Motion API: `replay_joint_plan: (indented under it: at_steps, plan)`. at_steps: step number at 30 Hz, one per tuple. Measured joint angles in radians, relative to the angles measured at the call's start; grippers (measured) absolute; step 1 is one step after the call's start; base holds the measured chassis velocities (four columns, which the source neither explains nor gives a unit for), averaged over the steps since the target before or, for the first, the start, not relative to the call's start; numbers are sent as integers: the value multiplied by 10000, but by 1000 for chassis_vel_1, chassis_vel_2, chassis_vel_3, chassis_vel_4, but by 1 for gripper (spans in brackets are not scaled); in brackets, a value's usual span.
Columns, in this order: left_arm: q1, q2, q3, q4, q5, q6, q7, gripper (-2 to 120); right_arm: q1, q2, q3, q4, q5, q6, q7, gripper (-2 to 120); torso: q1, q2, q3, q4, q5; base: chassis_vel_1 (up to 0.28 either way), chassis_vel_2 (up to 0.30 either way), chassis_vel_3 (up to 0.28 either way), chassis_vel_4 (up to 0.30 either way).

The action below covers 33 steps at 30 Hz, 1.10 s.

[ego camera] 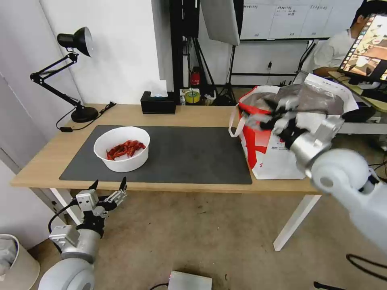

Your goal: Pick up the trash from the table and place it into the takeout bag.

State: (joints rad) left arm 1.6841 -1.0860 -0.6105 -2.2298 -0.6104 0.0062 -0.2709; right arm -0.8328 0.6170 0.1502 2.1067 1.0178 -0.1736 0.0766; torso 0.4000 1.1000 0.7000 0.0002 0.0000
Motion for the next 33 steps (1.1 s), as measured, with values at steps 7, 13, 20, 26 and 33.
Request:
replay_joint_plan:
  at_steps: [7, 13, 20, 26, 33]
  plan:
    - [56, -112, -81, -10, 28, -25, 19, 100, -1624, 476, 35, 468, -1207, 248, 241, 100, 0, 0, 0, -3, 0, 0, 0, 0, 0]
    - [76, -126, -118, 13, 9, -30, 32, 100, -3175, 1035, 340, 415, -2336, 774, 656, 100, -1, 0, -2, -3, -2, 0, 0, 0, 0]
    - [98, -116, -139, 43, 4, -31, 109, 100, -4868, 1661, 858, 222, -3450, 1423, 935, 100, -1, 0, -1, -4, -1, 0, 0, 0, 0]
    - [142, -98, -150, 45, 2, -31, 206, 100, -5871, 2276, 1085, 86, -4283, 2027, 1193, 100, -1, 0, 0, -3, 0, 0, 0, 0, 0]
    - [198, -88, -175, -33, -5, -31, 217, 100, -6571, 2774, 1097, 54, -4832, 2516, 1493, 100, 0, 0, 0, -3, -1, 0, 0, 0, 0]
